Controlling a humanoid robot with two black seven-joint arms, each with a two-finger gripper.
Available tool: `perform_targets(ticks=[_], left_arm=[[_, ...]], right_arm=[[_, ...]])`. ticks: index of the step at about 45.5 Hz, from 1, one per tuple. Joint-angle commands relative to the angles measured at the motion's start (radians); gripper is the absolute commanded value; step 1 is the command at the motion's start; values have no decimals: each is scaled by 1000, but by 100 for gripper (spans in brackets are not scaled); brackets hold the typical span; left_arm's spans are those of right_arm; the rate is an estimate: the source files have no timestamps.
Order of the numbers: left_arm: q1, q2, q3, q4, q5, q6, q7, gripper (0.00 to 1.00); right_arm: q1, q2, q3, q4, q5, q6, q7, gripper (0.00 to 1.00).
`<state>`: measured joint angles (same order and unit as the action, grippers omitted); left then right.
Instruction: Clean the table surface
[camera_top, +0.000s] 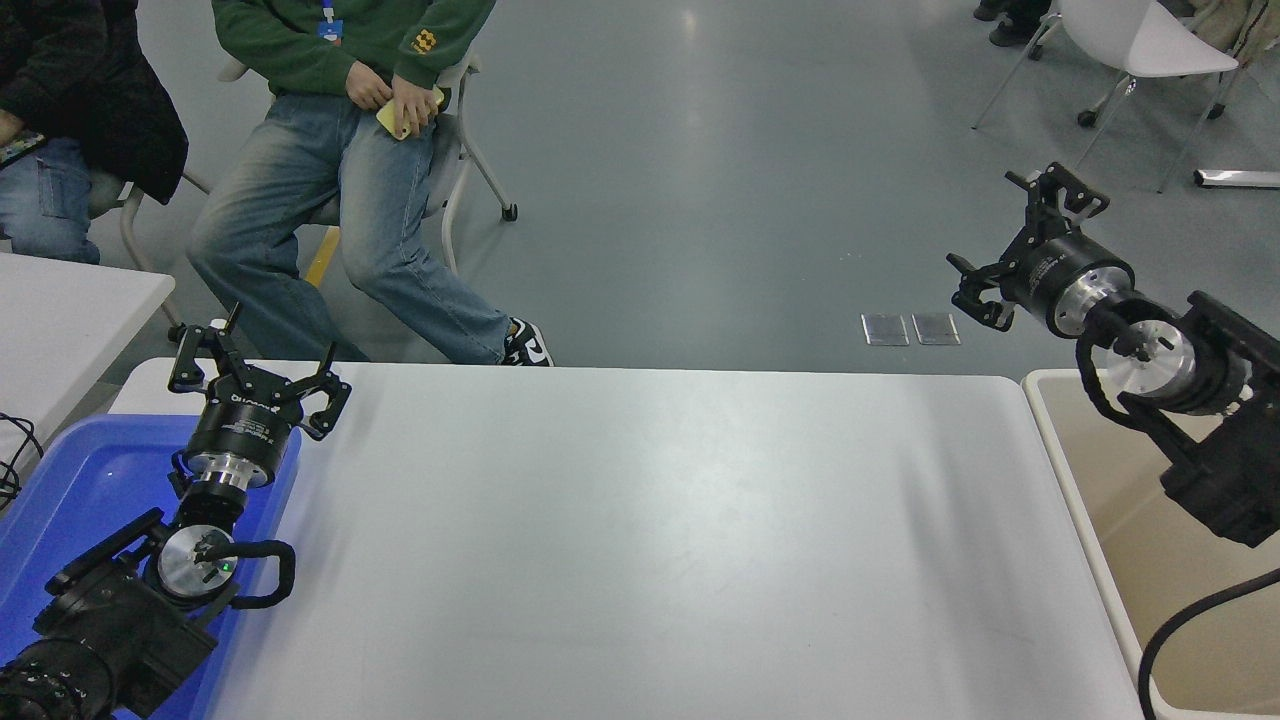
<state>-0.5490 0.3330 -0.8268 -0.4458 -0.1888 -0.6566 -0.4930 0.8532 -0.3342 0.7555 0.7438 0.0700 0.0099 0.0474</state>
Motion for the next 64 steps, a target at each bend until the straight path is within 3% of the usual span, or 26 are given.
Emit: perform_targets(ticks=[1, 27, 64], left_arm=[[0, 0, 0, -1, 0, 0, 1, 100], [0, 0, 0, -1, 0, 0, 1, 100], [0, 0, 0, 1, 0, 0, 1, 100]], right_arm=[[-40, 135, 58, 3, 13, 7, 2, 99], [-146, 219, 73, 57, -22, 169, 266, 99], [-279, 257, 116, 11, -19, 226, 272, 99]])
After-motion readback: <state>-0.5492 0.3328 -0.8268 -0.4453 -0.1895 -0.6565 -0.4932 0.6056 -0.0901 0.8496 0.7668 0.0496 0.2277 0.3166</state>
